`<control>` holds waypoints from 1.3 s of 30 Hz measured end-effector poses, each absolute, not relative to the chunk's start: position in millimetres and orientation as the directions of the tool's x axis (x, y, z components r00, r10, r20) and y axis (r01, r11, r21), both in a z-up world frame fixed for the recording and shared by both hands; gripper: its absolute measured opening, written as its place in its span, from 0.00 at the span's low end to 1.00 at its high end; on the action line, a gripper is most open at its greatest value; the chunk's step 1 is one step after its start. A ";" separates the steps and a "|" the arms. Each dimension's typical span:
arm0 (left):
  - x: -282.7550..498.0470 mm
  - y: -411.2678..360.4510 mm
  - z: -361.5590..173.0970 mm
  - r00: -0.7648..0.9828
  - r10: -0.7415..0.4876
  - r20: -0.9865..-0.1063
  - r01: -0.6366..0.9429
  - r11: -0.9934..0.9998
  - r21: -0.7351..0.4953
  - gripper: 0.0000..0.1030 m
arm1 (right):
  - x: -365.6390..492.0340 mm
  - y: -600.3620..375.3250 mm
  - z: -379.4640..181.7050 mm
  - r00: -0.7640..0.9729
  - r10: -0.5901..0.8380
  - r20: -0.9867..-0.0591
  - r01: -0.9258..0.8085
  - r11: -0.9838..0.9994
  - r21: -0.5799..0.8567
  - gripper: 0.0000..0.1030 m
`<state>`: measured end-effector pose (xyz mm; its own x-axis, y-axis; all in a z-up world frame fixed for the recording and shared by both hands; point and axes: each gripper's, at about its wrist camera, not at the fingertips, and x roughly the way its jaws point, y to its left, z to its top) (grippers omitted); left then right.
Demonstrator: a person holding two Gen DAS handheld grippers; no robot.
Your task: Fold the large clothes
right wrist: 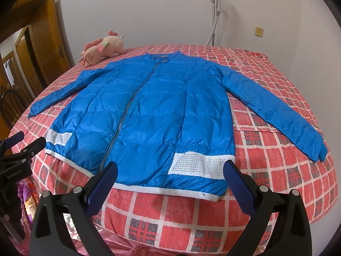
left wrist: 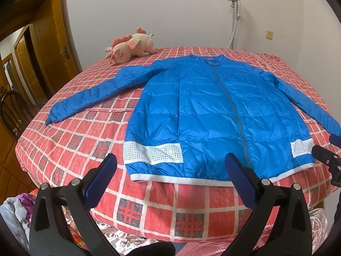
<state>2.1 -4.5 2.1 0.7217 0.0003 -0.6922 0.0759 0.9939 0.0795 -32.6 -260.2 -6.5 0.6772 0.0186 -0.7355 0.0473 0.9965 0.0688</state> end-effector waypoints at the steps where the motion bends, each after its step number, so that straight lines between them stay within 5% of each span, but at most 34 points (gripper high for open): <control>1: 1.7 -4.4 2.1 0.722 0.000 -0.692 0.075 0.994 0.079 0.97 | -32.5 -260.1 -6.4 0.678 0.018 -0.735 0.048 0.997 0.068 0.96; 39: 4.6 2.0 2.6 0.723 0.004 -0.691 0.074 0.994 0.083 0.97 | -31.4 -259.8 -8.3 0.676 0.019 -0.737 0.047 0.997 0.069 0.96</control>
